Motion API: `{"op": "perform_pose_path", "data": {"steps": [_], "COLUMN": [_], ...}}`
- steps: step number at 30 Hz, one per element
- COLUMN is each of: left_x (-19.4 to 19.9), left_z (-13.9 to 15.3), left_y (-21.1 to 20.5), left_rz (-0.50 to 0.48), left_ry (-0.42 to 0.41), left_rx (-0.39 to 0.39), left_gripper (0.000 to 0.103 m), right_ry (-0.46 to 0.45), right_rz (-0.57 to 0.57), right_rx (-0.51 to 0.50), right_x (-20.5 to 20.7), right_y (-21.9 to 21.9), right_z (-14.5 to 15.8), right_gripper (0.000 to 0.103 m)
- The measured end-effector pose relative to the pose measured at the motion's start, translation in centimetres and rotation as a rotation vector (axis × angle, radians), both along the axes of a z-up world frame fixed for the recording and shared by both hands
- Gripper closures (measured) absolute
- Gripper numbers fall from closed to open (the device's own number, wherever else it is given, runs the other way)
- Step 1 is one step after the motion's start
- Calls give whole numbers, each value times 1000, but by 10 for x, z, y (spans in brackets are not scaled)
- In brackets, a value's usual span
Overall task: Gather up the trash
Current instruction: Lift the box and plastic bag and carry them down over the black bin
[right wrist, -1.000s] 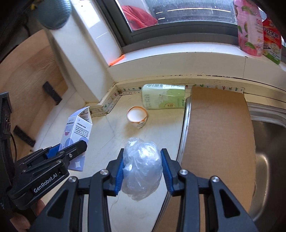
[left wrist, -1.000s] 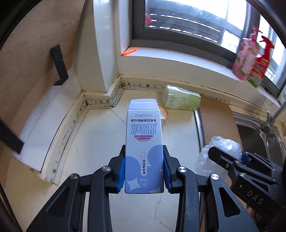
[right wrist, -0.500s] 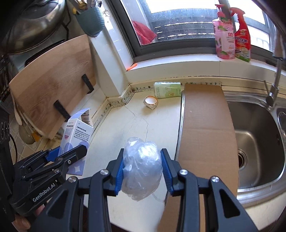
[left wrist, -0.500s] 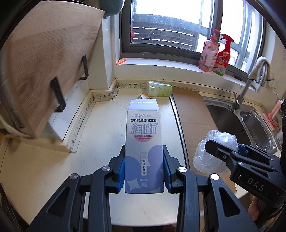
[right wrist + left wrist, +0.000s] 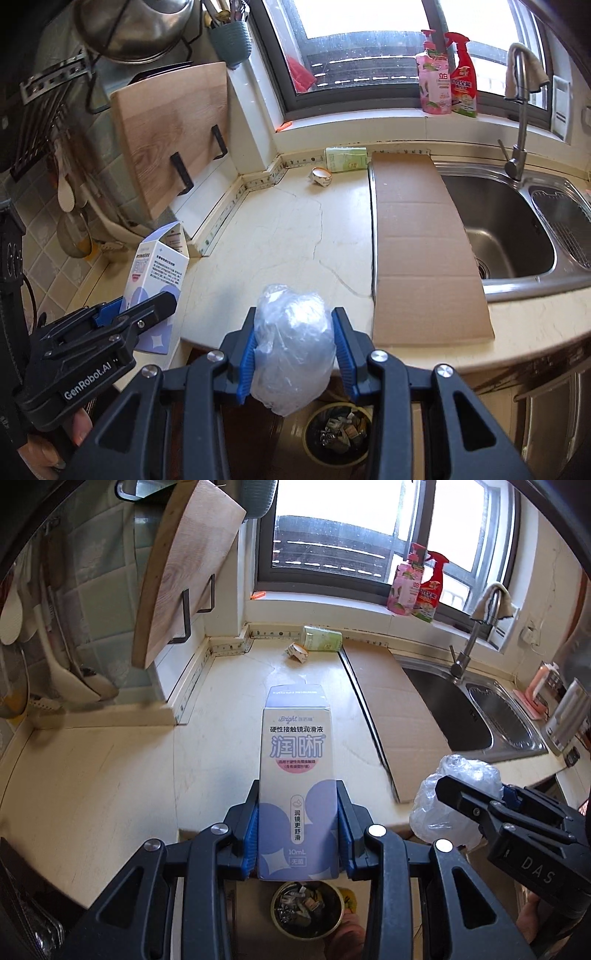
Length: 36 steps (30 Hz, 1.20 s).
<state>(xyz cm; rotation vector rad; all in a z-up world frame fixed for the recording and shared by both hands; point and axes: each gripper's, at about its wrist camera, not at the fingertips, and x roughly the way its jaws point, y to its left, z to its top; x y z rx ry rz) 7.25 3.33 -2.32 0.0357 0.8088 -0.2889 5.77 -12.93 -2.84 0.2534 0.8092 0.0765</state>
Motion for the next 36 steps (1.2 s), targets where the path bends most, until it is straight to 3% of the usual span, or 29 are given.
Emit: {"op": "perform_pose_path", "data": {"steps": [8, 22, 27, 36], "left_x": [-53, -87, -95, -102], "left_z": [-27, -86, -135, -269], "left_y": [5, -16, -23, -30], "left_rz": [-36, 16, 81, 145], "left_ry": [23, 78, 92, 175], "left_rx": [34, 45, 30, 22], "left_gripper": [70, 70, 70, 70], "right_ry": [41, 94, 108, 174], "right_rz": [-23, 22, 67, 111], "right_rx": [-20, -39, -56, -63], "right_x": [-47, -78, -83, -91], "right_y": [16, 9, 5, 5], "right_z": [-9, -60, -107, -242], "right_gripper": [65, 65, 65, 64]}}
